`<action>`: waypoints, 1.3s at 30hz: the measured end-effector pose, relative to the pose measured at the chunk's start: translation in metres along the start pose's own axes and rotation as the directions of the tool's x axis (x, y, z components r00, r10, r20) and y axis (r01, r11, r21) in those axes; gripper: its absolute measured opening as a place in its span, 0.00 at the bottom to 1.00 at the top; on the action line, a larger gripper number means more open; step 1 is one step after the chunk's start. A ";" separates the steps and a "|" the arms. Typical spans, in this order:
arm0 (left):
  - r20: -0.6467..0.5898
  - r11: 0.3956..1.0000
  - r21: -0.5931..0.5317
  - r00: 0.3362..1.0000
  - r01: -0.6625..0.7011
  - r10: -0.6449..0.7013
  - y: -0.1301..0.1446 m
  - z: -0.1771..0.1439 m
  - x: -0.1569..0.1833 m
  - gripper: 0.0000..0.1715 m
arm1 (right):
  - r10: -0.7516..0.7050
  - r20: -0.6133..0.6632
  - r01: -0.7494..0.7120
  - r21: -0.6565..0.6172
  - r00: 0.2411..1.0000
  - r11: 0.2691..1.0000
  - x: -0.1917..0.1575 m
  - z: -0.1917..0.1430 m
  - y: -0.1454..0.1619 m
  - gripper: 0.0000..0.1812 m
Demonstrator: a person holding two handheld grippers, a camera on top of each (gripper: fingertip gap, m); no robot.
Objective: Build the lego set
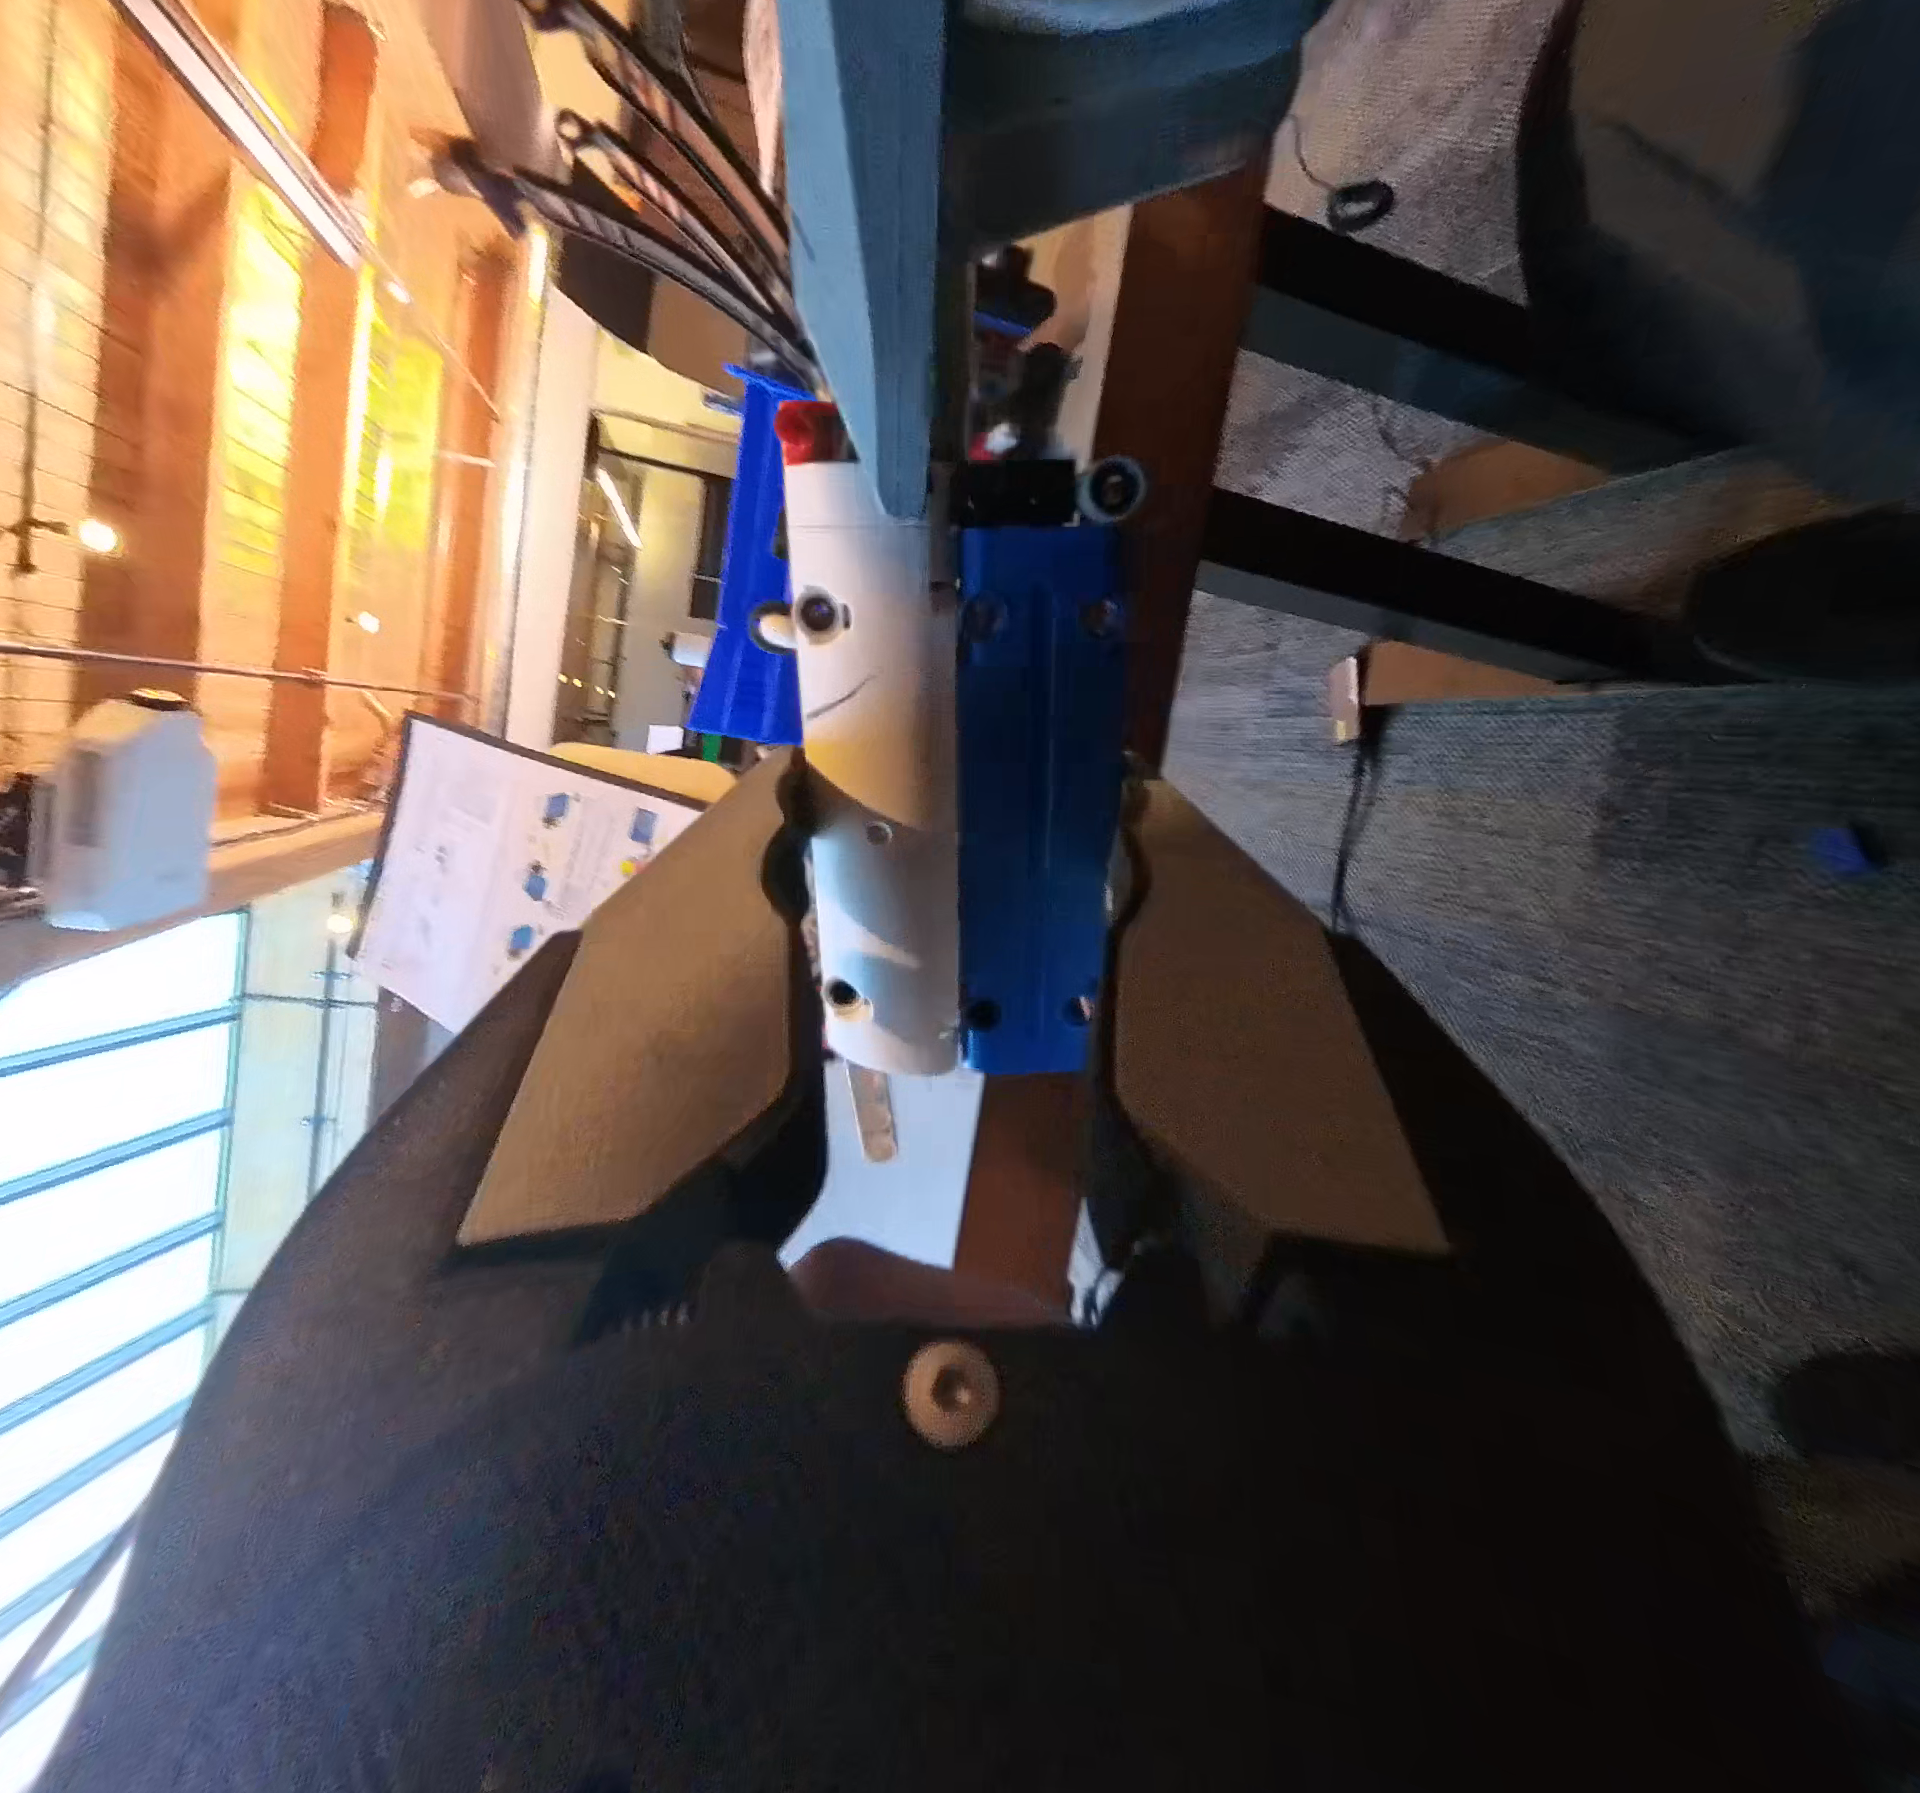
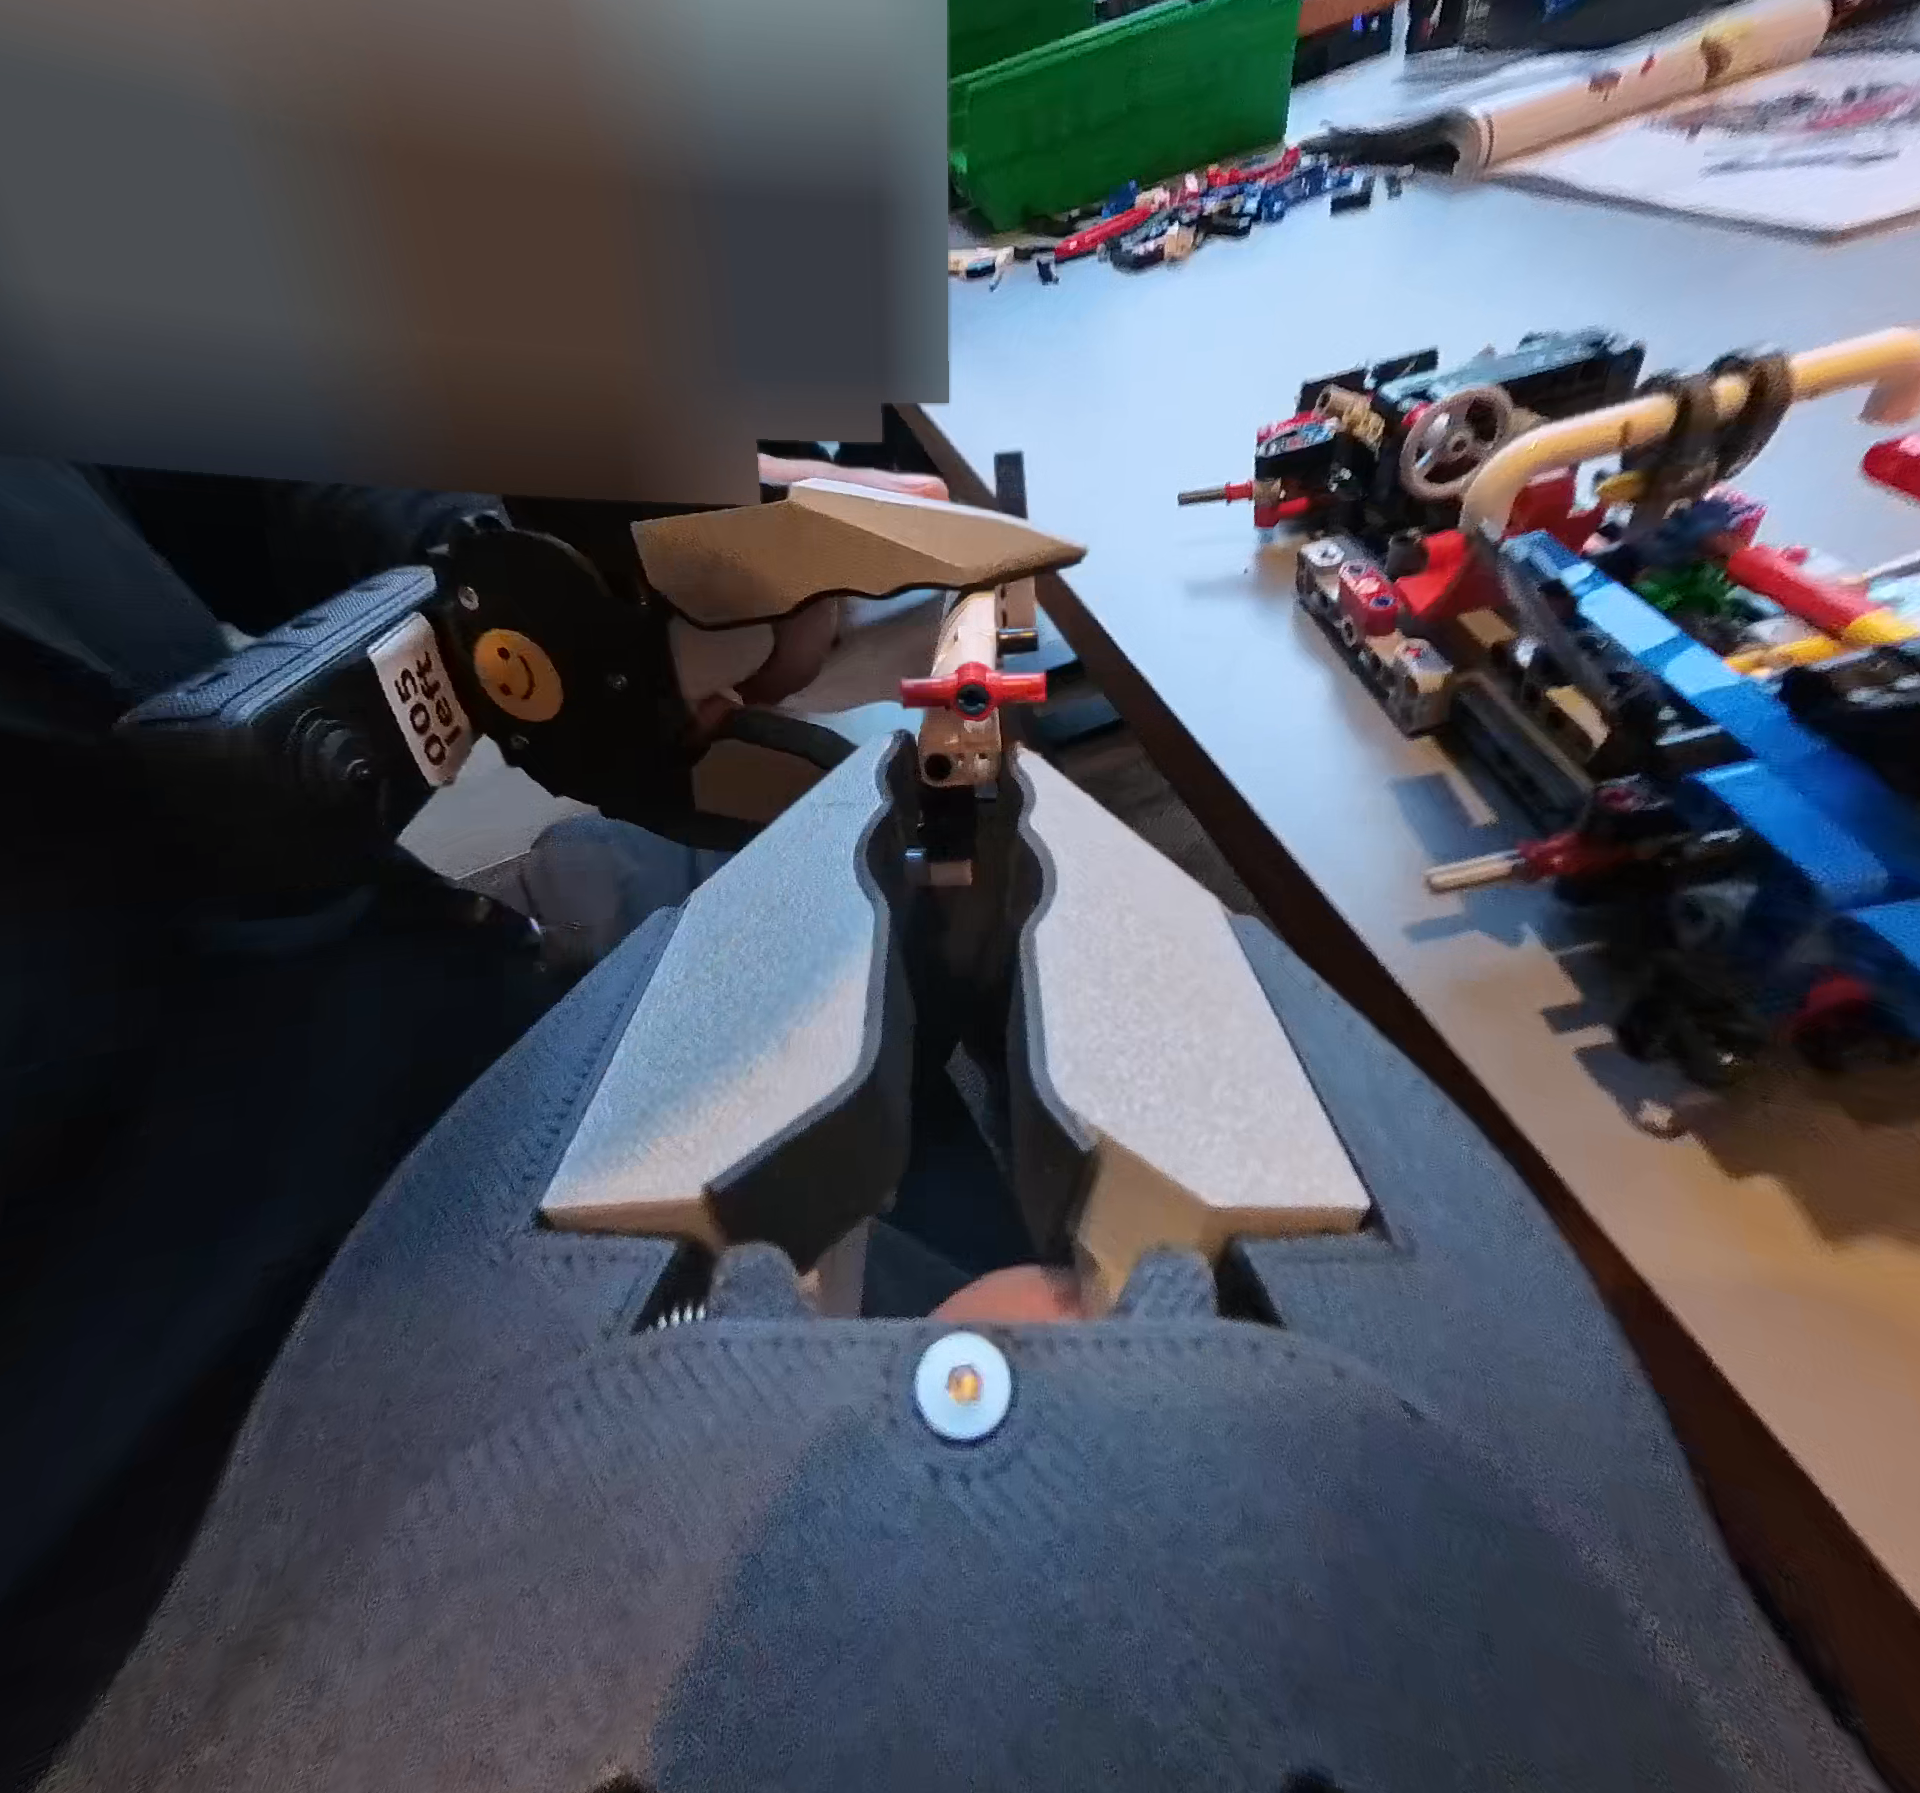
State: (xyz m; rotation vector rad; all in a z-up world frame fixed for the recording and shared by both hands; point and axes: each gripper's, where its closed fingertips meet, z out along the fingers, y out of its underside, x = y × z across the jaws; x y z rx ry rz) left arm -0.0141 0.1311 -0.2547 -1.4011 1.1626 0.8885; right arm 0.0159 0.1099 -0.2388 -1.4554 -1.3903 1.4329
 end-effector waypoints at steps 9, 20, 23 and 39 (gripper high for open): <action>0.041 0.998 0.059 0.999 0.011 -0.013 -0.006 0.015 -0.021 0.32 | -0.075 0.045 0.072 0.068 0.996 0.995 0.014 0.001 -0.023 0.08; -0.038 0.995 0.043 0.996 -0.085 0.087 0.002 0.024 -0.013 0.32 | -0.082 -0.081 0.076 -0.075 0.993 0.994 0.036 -0.005 -0.018 0.16; -0.050 0.997 0.003 0.996 -0.075 0.076 0.011 0.016 -0.008 0.32 | -0.114 -0.157 0.103 -0.074 0.981 0.992 0.042 -0.019 -0.045 0.19; -0.073 0.995 -0.071 0.995 -0.069 0.064 0.032 -0.010 0.001 0.32 | -0.463 -0.267 0.159 -0.702 0.845 0.694 0.103 0.004 -0.014 0.27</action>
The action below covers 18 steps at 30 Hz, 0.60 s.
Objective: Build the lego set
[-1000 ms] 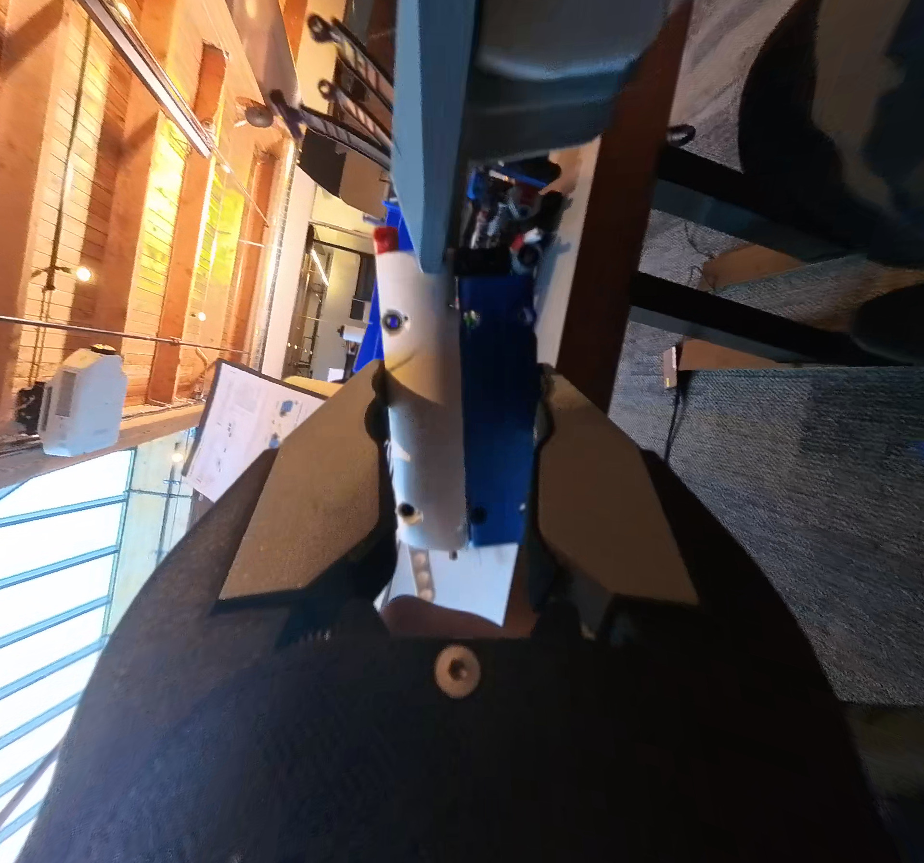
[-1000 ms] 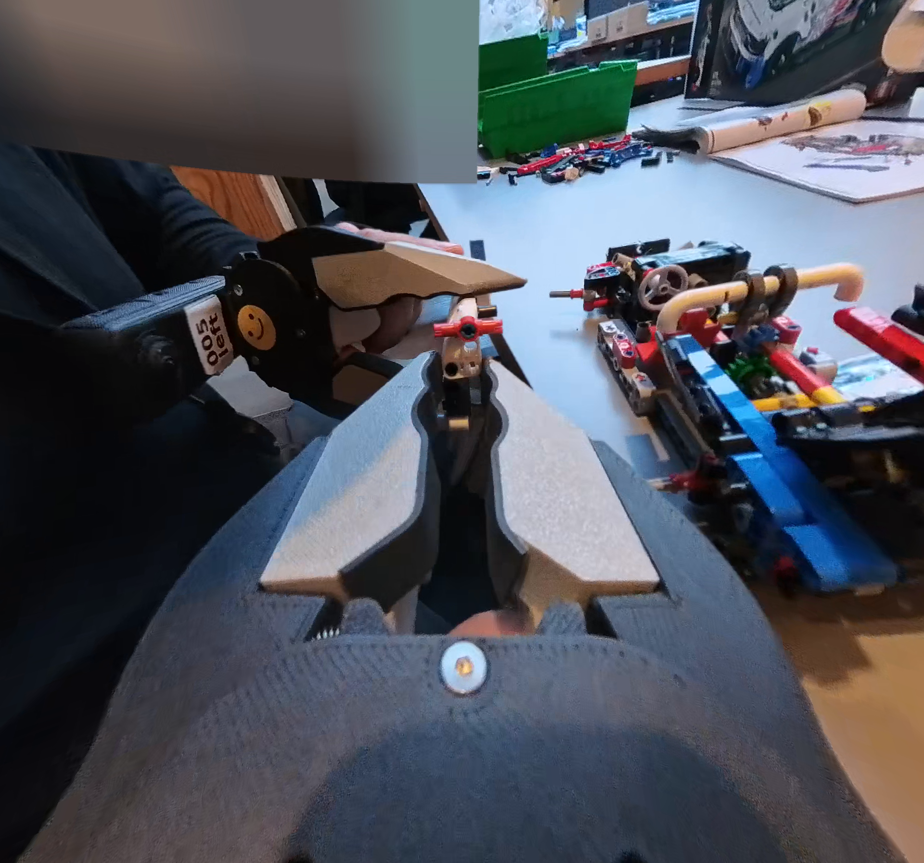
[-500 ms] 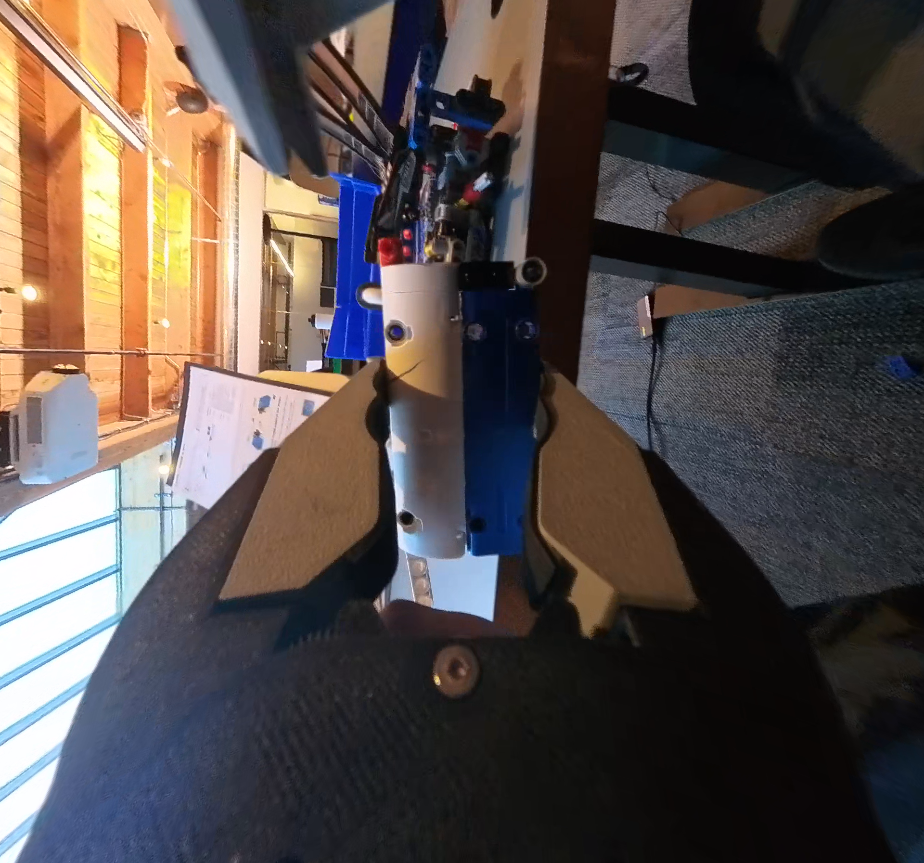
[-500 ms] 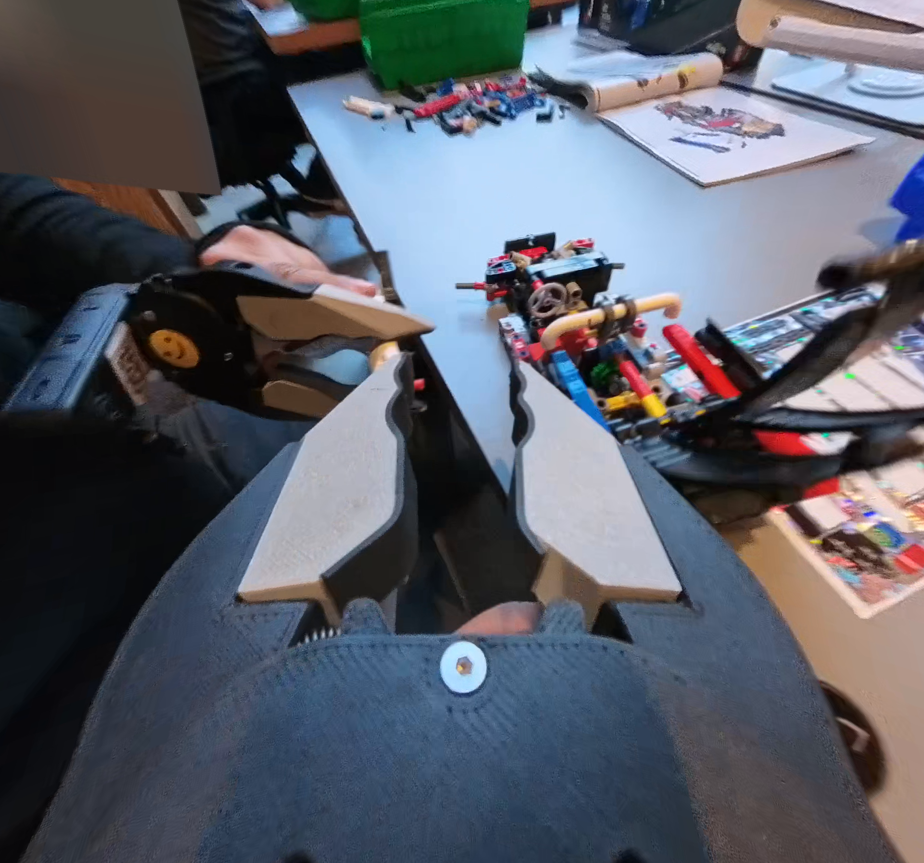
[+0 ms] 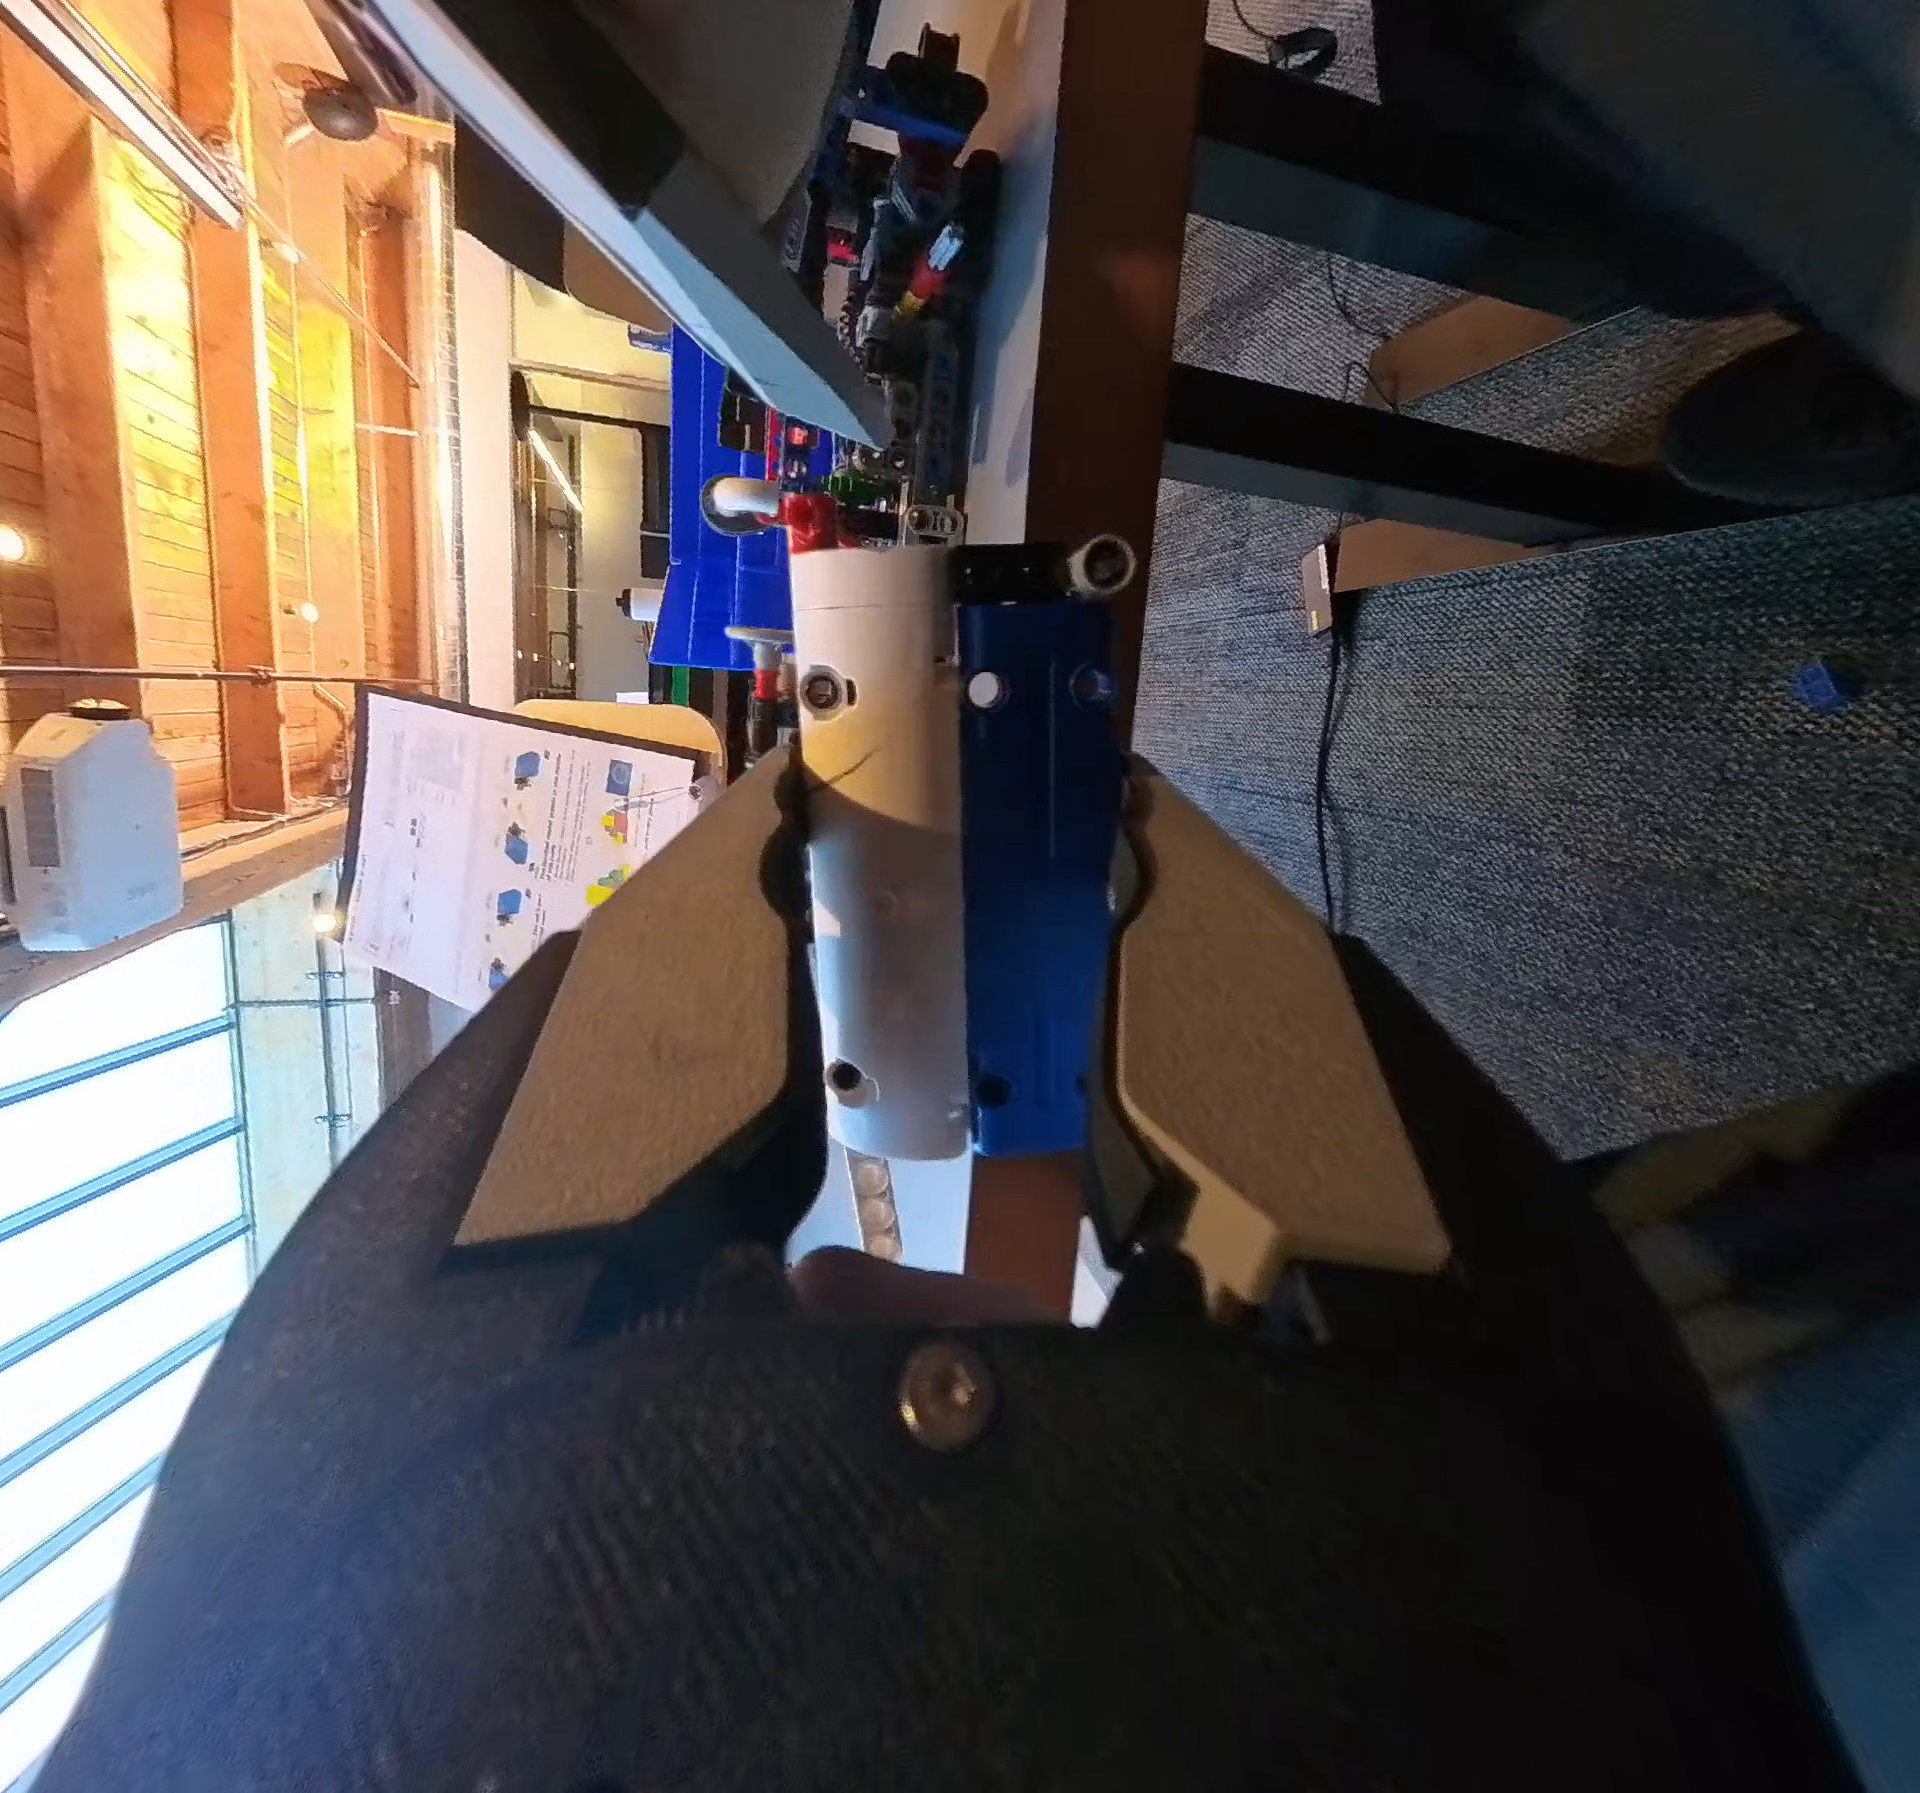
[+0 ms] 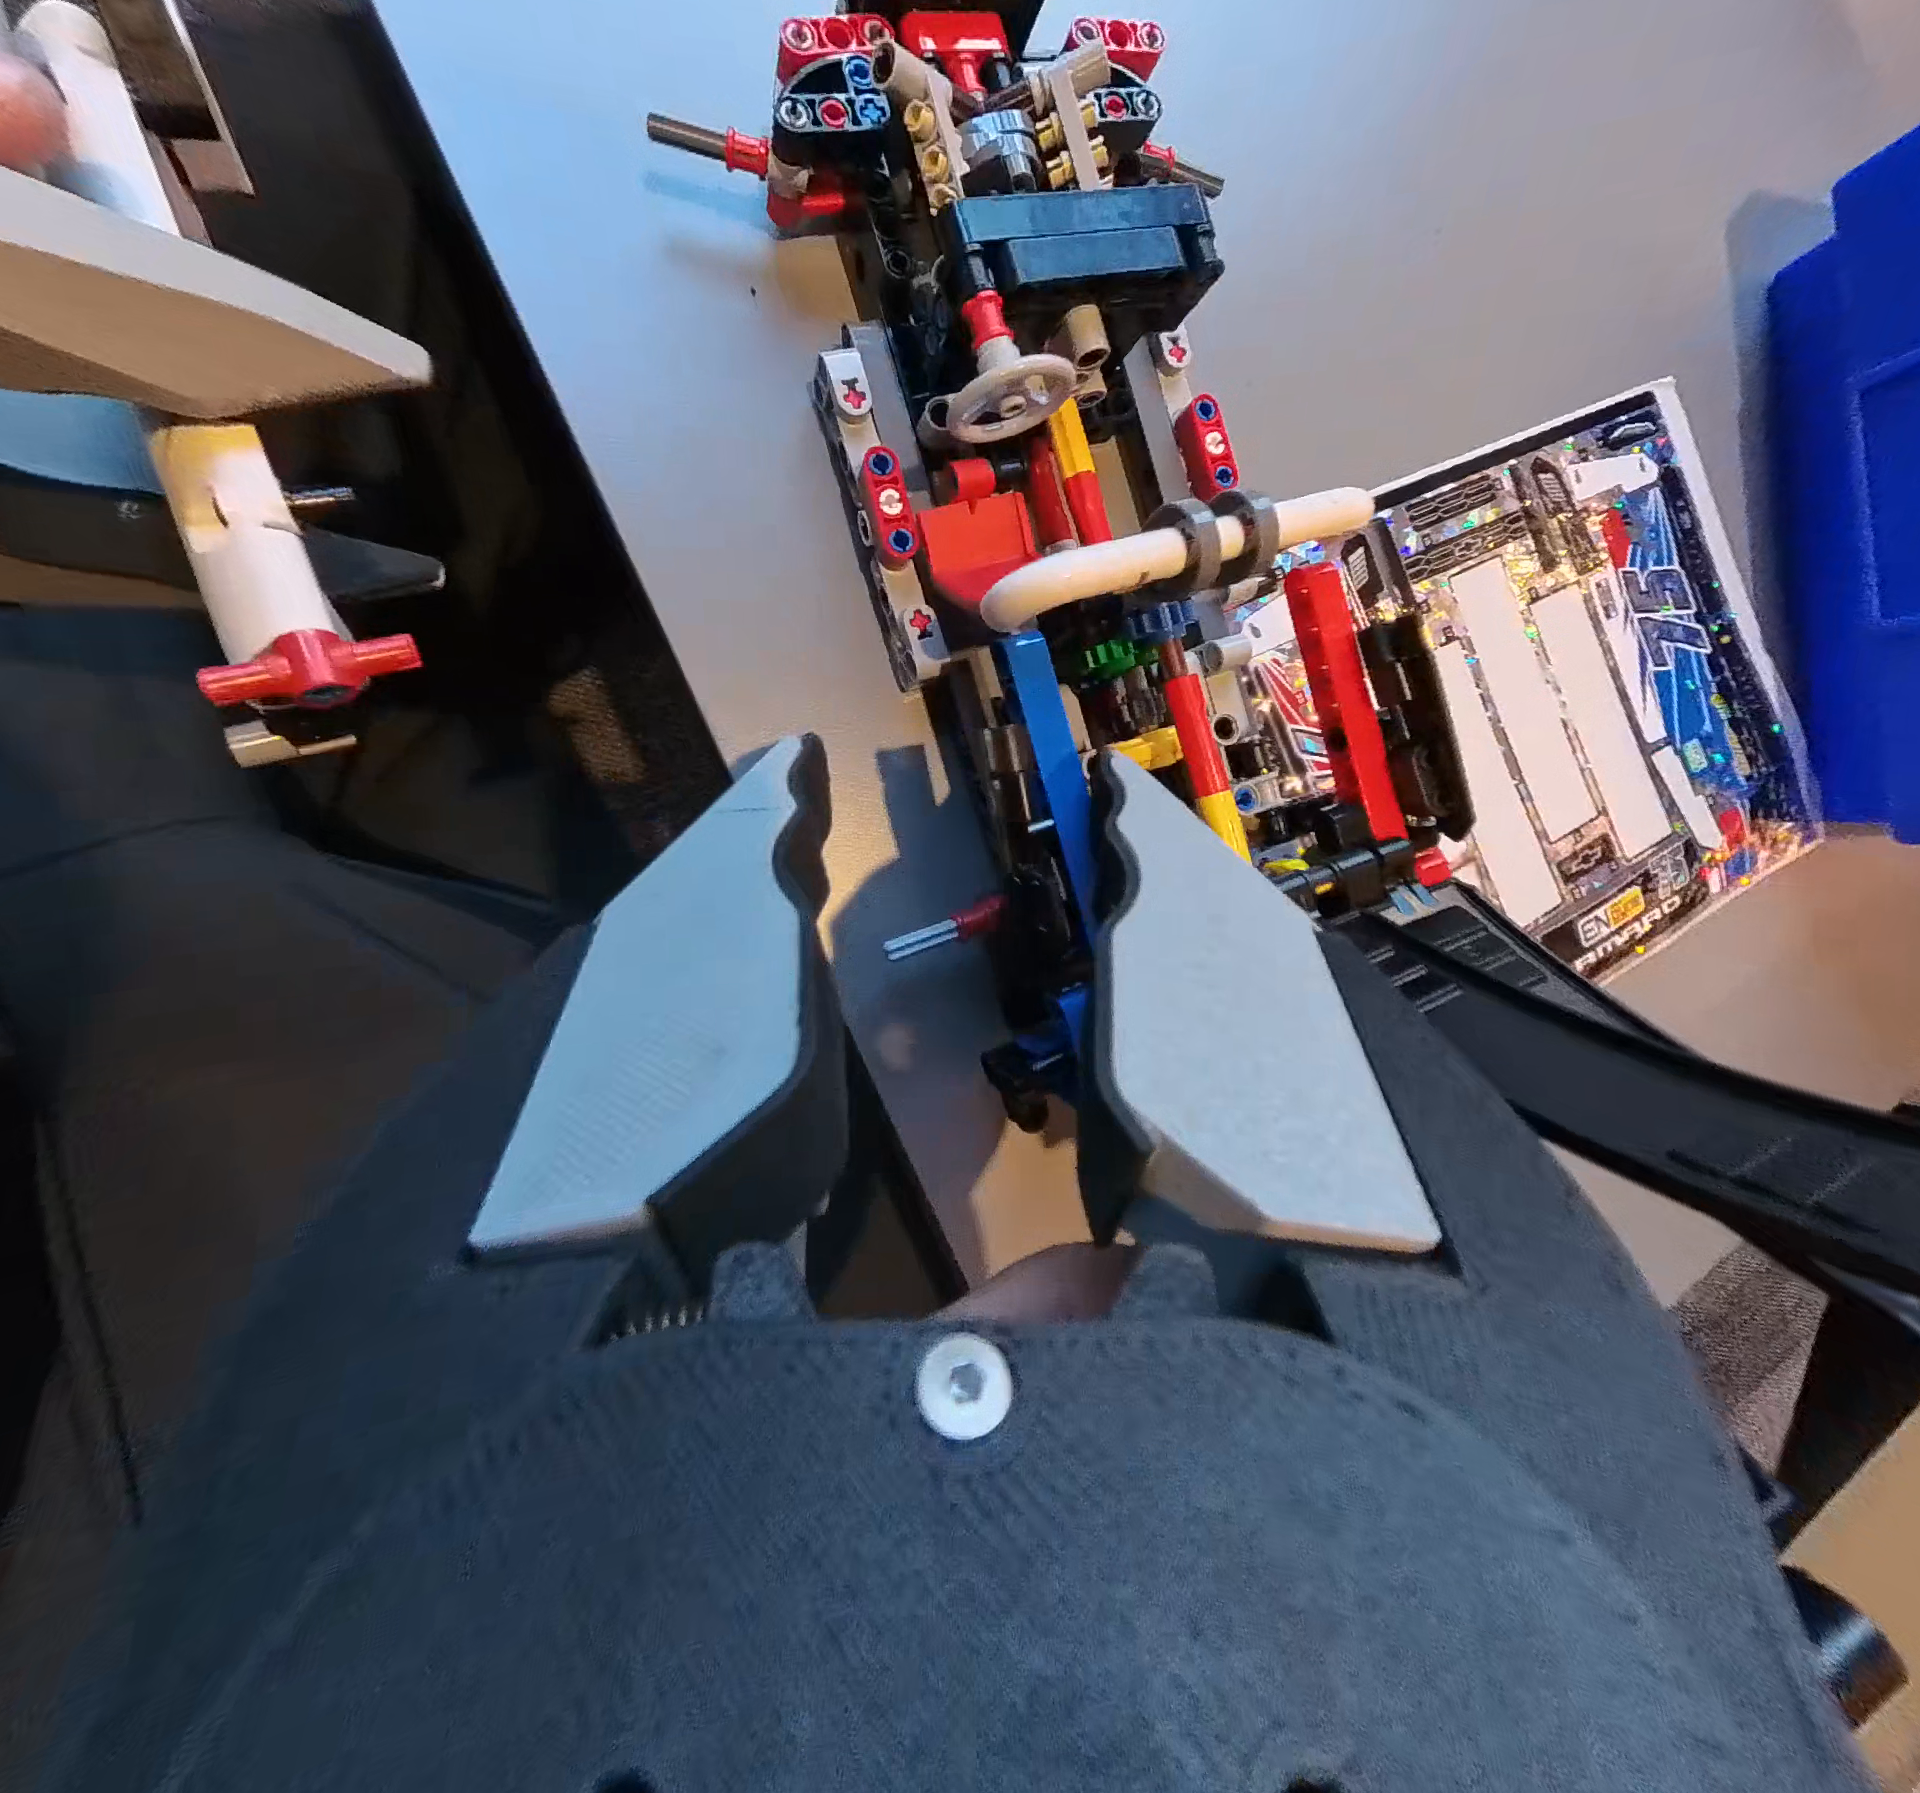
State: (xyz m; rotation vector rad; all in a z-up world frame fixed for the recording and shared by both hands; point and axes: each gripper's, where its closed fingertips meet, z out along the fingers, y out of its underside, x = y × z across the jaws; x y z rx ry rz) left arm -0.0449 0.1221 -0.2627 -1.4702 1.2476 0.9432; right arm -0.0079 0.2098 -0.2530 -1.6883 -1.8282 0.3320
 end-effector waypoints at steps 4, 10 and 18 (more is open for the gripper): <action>0.004 1.000 -0.012 1.000 0.010 -0.010 -0.001 0.001 -0.002 0.32 | 0.006 0.025 -0.006 0.032 1.000 0.999 -0.009 -0.004 -0.001 0.25; 0.053 0.996 -0.042 0.996 -0.074 0.077 -0.005 0.011 -0.012 0.32 | -0.063 0.062 0.059 0.075 0.996 0.996 -0.037 -0.013 -0.003 0.26; 0.039 0.994 -0.055 0.995 -0.092 0.094 -0.009 0.025 -0.011 0.32 | -0.075 -0.028 0.079 0.188 0.997 0.979 -0.027 -0.028 -0.004 0.23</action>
